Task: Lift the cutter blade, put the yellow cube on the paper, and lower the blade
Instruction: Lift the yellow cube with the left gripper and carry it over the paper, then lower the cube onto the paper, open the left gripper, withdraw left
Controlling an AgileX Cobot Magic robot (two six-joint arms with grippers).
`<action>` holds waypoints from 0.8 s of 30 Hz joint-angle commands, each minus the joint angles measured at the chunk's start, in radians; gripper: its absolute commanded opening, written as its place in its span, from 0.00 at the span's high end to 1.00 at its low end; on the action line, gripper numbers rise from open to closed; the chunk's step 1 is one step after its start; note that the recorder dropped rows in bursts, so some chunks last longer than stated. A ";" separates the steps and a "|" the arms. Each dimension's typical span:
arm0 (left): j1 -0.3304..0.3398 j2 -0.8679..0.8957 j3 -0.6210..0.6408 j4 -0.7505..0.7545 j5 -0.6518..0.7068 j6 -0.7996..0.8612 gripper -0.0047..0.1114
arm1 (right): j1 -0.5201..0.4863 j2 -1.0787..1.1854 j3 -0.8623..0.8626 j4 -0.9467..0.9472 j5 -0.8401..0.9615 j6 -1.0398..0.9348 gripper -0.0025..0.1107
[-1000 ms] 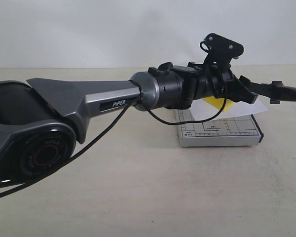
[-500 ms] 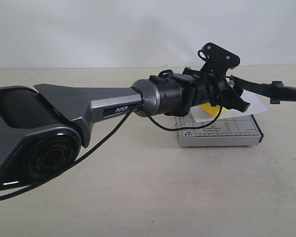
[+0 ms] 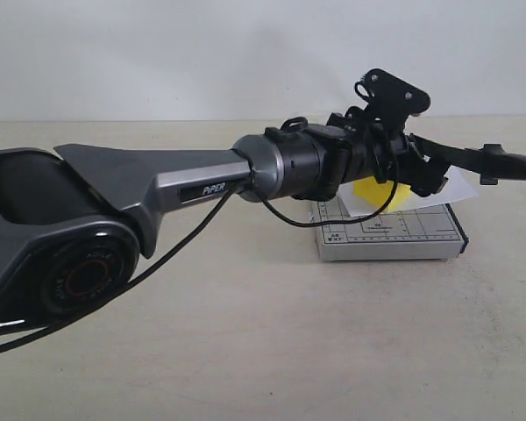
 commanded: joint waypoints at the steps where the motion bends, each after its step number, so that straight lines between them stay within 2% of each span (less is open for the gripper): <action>1: 0.002 -0.099 -0.005 0.002 0.004 0.002 0.10 | 0.000 0.001 0.000 -0.002 -0.006 0.000 0.98; 6: -0.011 -0.213 -0.005 -0.034 -0.011 -0.015 0.11 | 0.000 0.001 0.000 -0.002 -0.006 0.000 0.98; 8: -0.021 -0.260 -0.004 -0.113 -0.062 -0.037 0.17 | 0.000 0.001 0.000 -0.002 -0.006 0.000 0.98; 9: -0.033 -0.297 0.002 -0.113 -0.112 -0.082 0.29 | 0.000 0.001 0.000 -0.002 -0.006 0.002 0.98; 10: -0.038 -0.311 0.010 -0.113 -0.132 -0.116 0.38 | 0.000 0.001 0.000 -0.002 -0.006 0.002 0.98; 11: -0.051 -0.338 0.037 -0.113 -0.142 -0.186 0.55 | 0.000 0.001 0.000 -0.002 -0.006 0.002 0.98; 12: -0.060 -0.345 0.049 -0.113 -0.142 -0.219 0.62 | 0.000 0.001 0.000 -0.002 -0.001 0.002 0.98; 13: -0.067 -0.358 0.080 -0.113 -0.132 -0.358 0.81 | 0.000 0.001 0.000 -0.002 -0.001 0.002 0.98; 14: -0.067 -0.366 0.096 -0.113 -0.124 -0.444 0.89 | 0.000 0.001 0.000 -0.002 -0.001 0.002 0.98; 15: -0.068 -0.370 0.127 -0.113 -0.103 -0.707 0.92 | 0.000 0.001 0.000 -0.002 -0.001 0.002 0.98; 16: -0.068 -0.370 0.137 -0.113 -0.088 -0.824 0.92 | 0.000 0.001 0.000 -0.002 -0.001 0.002 0.98; 17: -0.068 -0.370 0.161 -0.113 -0.064 -1.061 0.92 | 0.000 0.001 0.000 -0.002 -0.001 0.002 0.98; 19: -0.068 -0.370 0.203 -0.113 -0.056 -1.249 0.92 | 0.000 0.001 0.000 -0.002 -0.001 0.005 0.98; 20: -0.068 -0.370 0.247 -0.113 -0.033 -1.286 0.92 | 0.000 0.001 0.000 -0.002 -0.001 0.005 0.98; 21: -0.069 -0.373 0.269 -0.113 -0.030 -1.248 0.92 | 0.000 0.001 0.000 -0.002 -0.001 0.005 0.98; 22: -0.076 -0.392 0.320 -0.069 -0.049 -1.116 0.92 | 0.000 0.001 0.000 -0.002 -0.001 0.005 0.98; 23: -0.087 -0.413 0.359 -0.047 -0.096 -1.055 0.92 | 0.000 0.001 0.000 -0.002 -0.001 0.005 0.98; 24: -0.118 -0.469 0.448 -0.044 -0.249 -0.979 0.92 | 0.000 0.001 0.000 -0.002 -0.001 0.005 0.98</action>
